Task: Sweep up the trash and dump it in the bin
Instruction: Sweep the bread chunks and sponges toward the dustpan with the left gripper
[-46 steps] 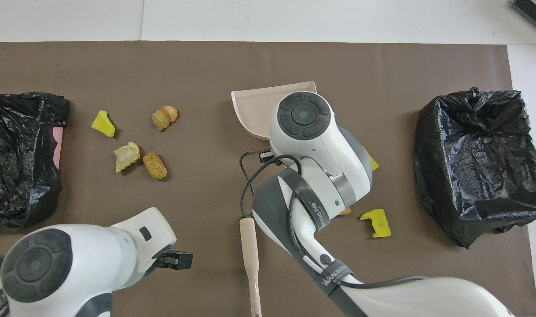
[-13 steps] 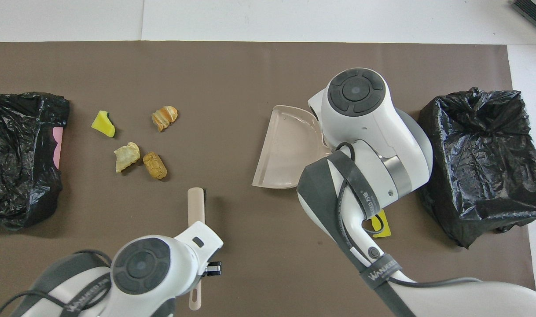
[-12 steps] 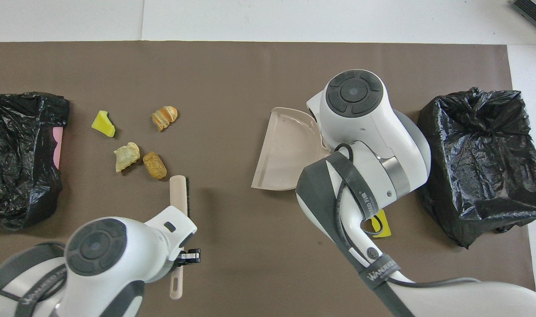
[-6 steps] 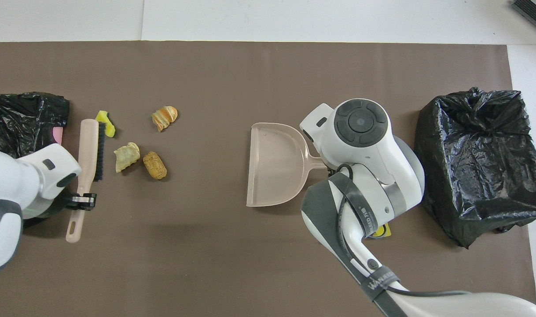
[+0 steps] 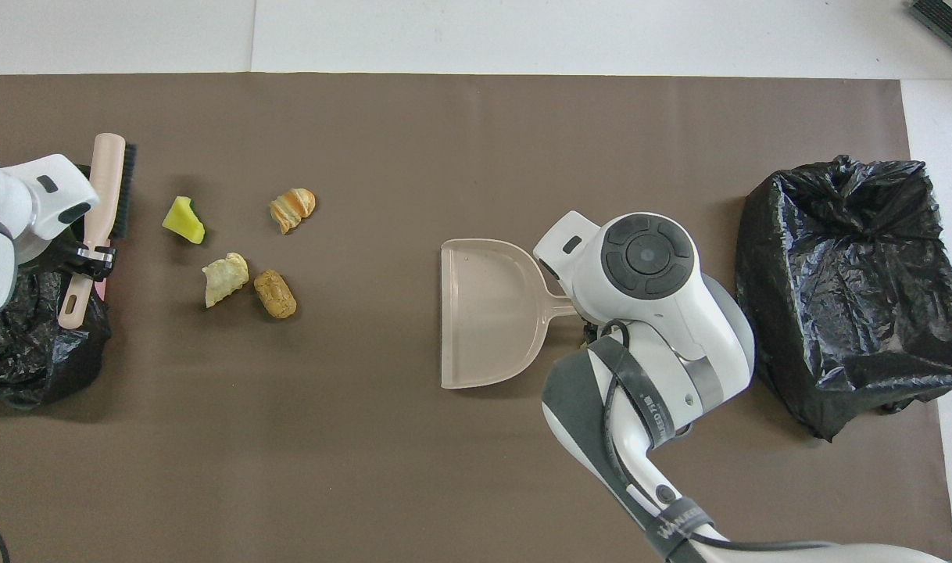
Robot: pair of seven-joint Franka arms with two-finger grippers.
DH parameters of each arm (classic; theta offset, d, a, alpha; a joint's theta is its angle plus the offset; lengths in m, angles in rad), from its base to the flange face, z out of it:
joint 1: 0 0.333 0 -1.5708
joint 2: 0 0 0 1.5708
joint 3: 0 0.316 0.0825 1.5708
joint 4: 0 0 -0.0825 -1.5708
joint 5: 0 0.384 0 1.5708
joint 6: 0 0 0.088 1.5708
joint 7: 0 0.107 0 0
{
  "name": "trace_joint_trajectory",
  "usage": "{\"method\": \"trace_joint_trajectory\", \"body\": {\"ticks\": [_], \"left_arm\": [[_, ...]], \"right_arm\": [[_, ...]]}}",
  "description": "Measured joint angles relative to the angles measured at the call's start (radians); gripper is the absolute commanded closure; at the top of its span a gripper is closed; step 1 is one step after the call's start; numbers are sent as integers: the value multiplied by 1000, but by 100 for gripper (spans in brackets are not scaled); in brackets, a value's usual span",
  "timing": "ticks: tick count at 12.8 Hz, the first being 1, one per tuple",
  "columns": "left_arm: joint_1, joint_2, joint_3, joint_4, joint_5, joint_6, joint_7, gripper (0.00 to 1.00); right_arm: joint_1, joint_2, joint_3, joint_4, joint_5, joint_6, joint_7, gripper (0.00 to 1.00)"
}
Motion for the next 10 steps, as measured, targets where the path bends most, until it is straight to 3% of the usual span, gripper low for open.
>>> {"method": "trace_joint_trajectory", "body": {"ticks": [4, 10], "left_arm": [[3, 63, -2, -27, 0, 87, 0, 100], [-30, -64, -37, -242, -35, 49, -113, 100]], "right_arm": [[5, 0, 0, -4, 2, 5, 0, 100], [18, 1, 0, -9, 10, 19, 2, 100]]}}
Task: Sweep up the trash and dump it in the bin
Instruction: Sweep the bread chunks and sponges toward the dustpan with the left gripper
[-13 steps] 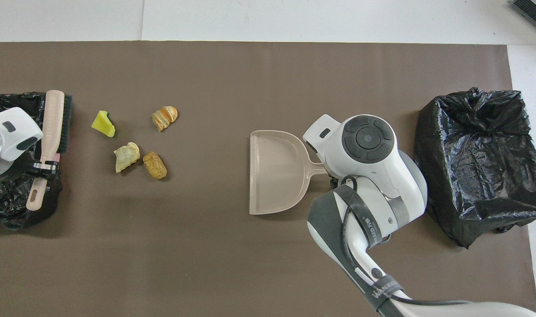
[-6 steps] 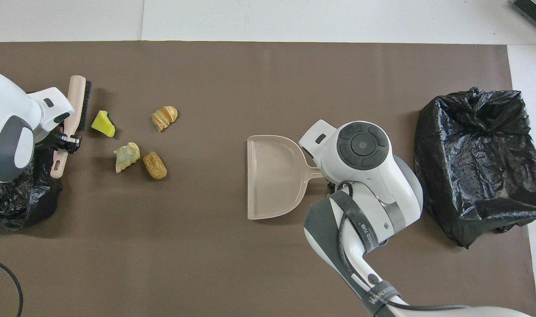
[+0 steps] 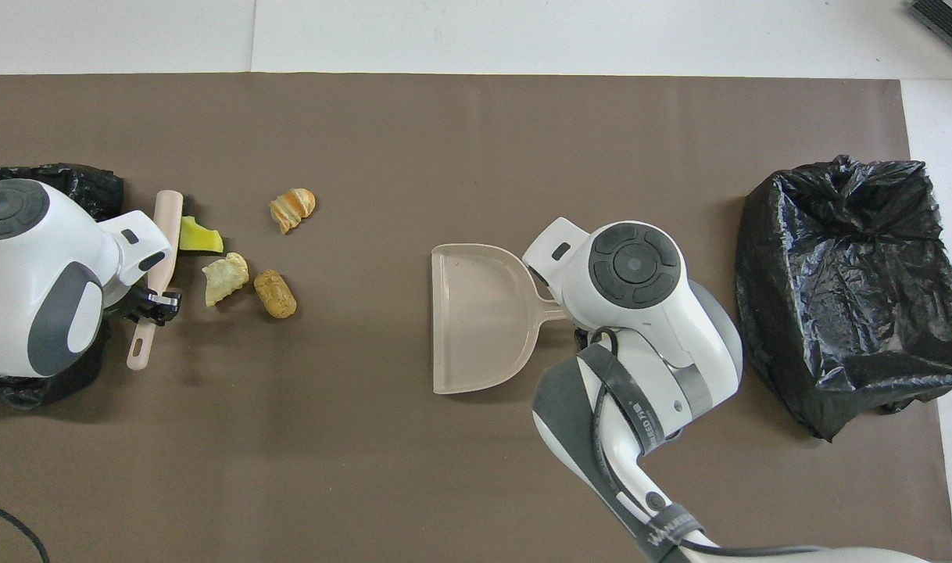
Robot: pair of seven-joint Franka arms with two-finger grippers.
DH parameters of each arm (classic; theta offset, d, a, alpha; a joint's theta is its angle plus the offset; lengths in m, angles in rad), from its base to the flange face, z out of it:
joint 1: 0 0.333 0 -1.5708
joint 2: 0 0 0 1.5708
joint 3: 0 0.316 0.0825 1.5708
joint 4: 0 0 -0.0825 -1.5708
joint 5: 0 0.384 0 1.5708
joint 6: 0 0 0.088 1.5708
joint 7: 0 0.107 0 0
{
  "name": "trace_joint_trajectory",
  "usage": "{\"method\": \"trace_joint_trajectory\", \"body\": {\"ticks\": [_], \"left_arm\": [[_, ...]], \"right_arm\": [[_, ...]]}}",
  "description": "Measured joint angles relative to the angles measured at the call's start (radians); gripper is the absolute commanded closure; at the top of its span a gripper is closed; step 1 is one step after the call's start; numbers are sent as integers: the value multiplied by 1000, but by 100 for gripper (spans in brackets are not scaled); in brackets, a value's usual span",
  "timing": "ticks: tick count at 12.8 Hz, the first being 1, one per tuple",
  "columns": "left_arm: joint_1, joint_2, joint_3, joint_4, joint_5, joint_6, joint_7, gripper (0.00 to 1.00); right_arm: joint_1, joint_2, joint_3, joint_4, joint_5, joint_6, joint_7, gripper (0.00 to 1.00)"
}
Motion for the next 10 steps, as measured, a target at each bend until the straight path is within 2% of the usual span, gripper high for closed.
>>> {"method": "trace_joint_trajectory", "body": {"ticks": [2, 5, 7, 10], "left_arm": [[-55, -26, -3, -13, -22, -59, -66, 100], [-162, -44, -6, -38, -84, -75, -174, 100], [-218, -62, -7, -74, -125, -50, -214, 100], [-306, -81, -7, -125, -198, 55, -230, 100]], "right_arm": [[1, 0, 0, -1, 2, 3, 0, 100], [1, 0, 0, -1, 3, 4, 0, 100], [4, 1, 0, -2, 0, 7, 0, 100], [28, 3, 0, -9, -10, 42, 0, 100]]}}
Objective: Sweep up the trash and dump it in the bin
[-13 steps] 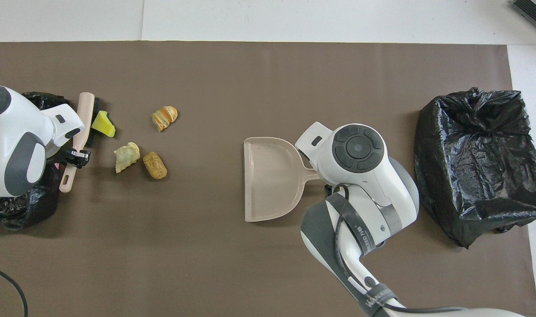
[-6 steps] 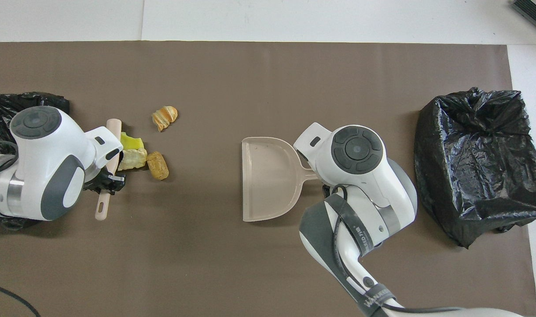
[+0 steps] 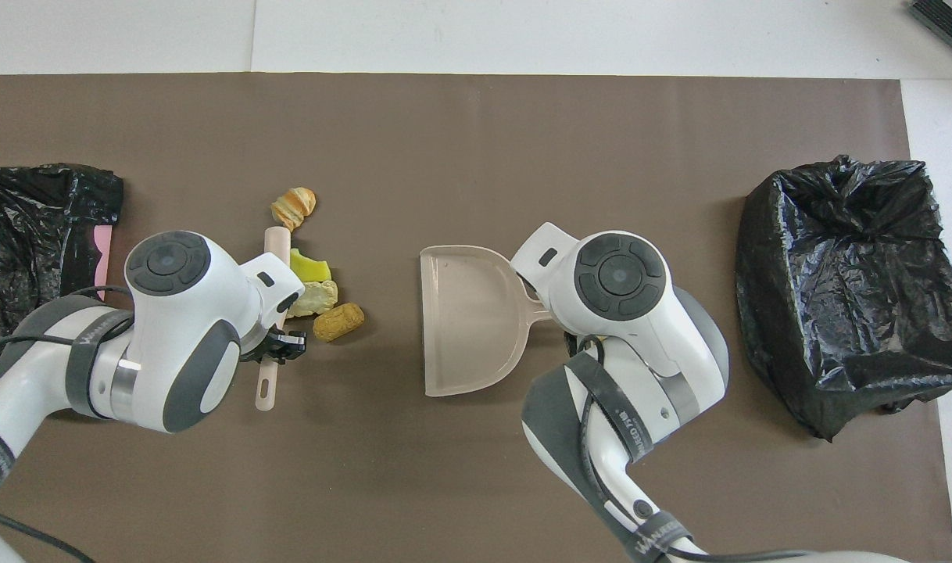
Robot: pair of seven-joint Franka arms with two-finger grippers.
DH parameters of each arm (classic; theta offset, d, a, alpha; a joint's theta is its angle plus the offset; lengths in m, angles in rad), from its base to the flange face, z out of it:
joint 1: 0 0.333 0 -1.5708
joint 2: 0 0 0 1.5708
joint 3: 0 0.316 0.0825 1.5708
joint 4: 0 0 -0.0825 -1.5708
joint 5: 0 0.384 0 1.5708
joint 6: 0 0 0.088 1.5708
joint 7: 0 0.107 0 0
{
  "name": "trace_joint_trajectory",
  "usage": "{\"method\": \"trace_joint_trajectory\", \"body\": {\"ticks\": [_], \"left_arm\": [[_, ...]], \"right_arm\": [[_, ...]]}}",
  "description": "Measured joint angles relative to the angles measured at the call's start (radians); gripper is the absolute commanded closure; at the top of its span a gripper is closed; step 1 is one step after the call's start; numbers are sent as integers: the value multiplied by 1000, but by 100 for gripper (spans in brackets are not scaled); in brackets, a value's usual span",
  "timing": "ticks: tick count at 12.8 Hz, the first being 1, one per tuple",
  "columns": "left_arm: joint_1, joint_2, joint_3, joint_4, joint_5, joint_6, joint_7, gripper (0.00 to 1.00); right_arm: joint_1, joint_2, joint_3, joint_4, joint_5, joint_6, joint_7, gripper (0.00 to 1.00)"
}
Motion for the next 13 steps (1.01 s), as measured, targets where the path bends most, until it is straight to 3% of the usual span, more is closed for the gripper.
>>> {"method": "trace_joint_trajectory", "body": {"ticks": [8, 11, 13], "left_arm": [[-216, -17, -2, -30, -214, 94, -69, 100], [-245, -20, -1, -24, -325, 125, -70, 100], [-231, -47, 19, -6, -339, 62, -93, 100]], "right_arm": [[25, 19, 0, -27, -23, 37, 52, 100], [26, 19, -1, -27, -23, 37, 53, 100], [26, 19, -1, -27, -23, 37, 53, 100]]}}
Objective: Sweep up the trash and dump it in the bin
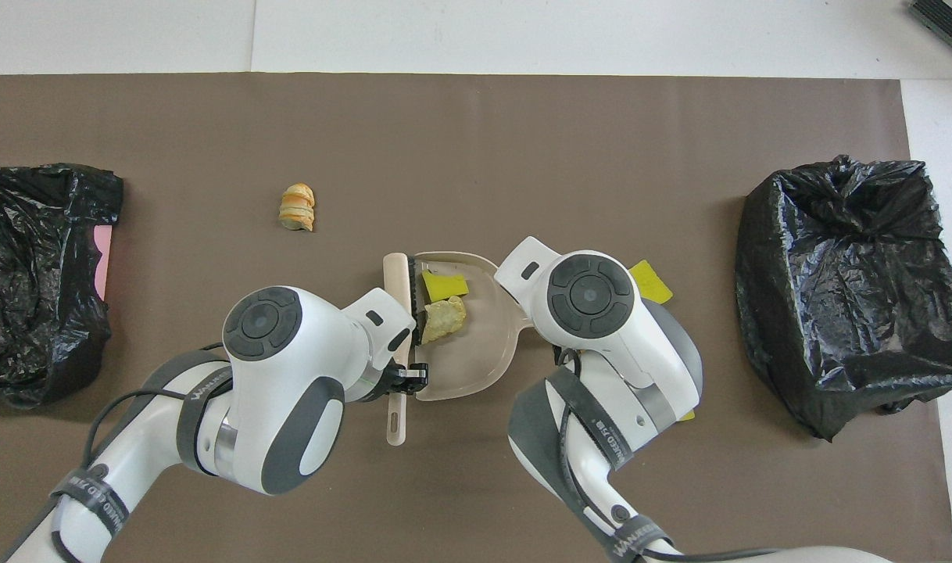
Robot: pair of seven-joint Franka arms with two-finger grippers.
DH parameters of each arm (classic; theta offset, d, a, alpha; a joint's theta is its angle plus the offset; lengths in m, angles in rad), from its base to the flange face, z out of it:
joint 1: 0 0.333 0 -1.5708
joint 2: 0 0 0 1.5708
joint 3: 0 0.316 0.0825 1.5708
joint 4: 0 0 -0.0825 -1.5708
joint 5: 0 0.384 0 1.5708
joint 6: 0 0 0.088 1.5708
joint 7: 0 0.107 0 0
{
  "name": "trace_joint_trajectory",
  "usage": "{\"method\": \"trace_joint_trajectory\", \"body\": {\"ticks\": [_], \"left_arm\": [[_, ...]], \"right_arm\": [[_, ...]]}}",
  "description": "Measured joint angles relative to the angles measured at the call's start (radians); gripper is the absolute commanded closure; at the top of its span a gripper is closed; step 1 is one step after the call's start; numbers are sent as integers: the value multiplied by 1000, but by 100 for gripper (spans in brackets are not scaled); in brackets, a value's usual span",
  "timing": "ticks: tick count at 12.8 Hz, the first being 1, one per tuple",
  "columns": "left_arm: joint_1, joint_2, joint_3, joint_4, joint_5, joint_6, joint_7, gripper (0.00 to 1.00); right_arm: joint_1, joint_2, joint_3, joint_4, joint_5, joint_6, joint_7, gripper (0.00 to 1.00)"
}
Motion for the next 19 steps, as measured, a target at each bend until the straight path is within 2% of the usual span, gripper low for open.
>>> {"method": "trace_joint_trajectory", "body": {"ticks": [3, 5, 7, 9, 11, 14, 17, 19], "left_arm": [[97, -116, 17, 18, 77, -287, -123, 100], [106, -196, 17, -50, 119, -360, -221, 100], [90, -243, 3, -169, 123, -309, -274, 100], [26, -243, -4, -253, 119, -185, -292, 100], [-35, -235, -10, -289, 91, -60, -296, 100], [-125, -174, -14, -282, 42, 129, -279, 100], [-136, -104, -8, -192, 31, 157, -172, 100], [-127, -91, 7, -147, 29, 147, -68, 100]], "right_arm": [[0, 0, 0, 0, 0, 0, 0, 100], [0, 0, 0, -1, 0, 0, 4, 100], [0, 1, 0, -1, 0, 0, 5, 100], [0, 1, 0, -1, 0, 0, 7, 100], [0, 1, 0, -1, 0, 0, 7, 100], [0, 1, 0, -2, 0, 0, 7, 100], [0, 1, 0, -2, 0, 0, 7, 100], [0, 1, 0, -2, 0, 0, 7, 100]]}}
